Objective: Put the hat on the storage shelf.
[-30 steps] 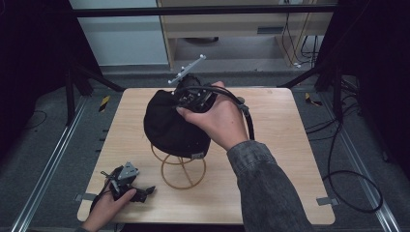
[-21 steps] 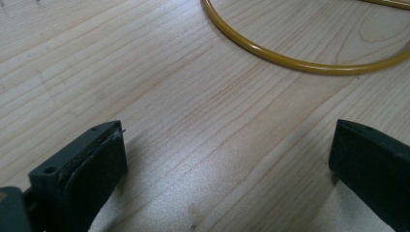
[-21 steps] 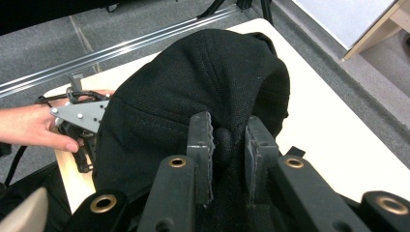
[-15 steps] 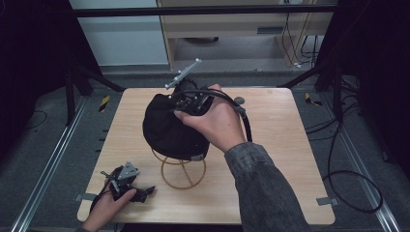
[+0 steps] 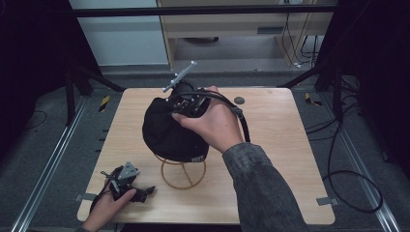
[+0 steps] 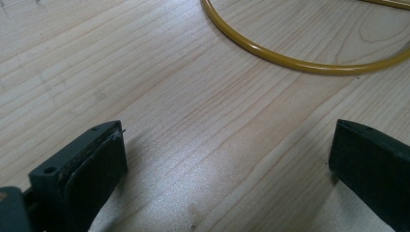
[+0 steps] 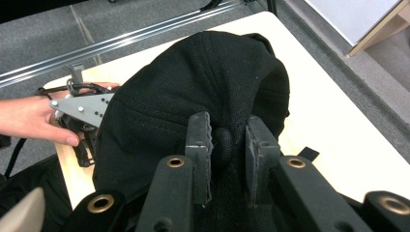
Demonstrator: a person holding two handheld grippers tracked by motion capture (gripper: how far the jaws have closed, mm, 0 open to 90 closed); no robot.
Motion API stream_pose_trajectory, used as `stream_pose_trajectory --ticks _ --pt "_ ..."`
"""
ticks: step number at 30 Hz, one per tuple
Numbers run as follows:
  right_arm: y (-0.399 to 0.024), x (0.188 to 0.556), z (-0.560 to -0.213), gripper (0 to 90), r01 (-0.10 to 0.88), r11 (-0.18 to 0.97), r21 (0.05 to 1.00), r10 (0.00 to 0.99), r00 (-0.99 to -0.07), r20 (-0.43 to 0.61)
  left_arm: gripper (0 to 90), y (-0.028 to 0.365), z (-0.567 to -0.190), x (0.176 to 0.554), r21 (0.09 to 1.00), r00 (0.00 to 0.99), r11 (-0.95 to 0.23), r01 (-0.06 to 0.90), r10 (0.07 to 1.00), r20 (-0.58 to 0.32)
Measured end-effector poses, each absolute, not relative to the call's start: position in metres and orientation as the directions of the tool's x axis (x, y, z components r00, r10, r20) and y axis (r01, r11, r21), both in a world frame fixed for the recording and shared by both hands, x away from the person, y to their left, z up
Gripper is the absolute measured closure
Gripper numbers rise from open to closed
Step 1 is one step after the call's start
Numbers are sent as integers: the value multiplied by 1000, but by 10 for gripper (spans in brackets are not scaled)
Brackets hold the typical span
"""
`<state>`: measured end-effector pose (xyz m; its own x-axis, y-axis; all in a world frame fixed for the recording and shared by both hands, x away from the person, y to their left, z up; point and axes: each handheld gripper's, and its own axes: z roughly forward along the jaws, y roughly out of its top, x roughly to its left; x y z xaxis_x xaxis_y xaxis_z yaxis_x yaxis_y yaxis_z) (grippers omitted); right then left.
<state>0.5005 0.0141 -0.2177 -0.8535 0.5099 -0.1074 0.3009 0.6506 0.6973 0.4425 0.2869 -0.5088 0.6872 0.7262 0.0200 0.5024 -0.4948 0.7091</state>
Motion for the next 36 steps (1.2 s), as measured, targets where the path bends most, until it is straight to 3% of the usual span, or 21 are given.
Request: stream_pose_trajectory --ticks 15,36 --pt "11 501 -220 710 312 641 701 520 -849 -96 0 287 -509 443 709 688 -495 502 726 20" --pt "-1 496 -221 722 315 599 736 545 -834 -87 0 287 -509 443 709 689 -496 501 724 20"
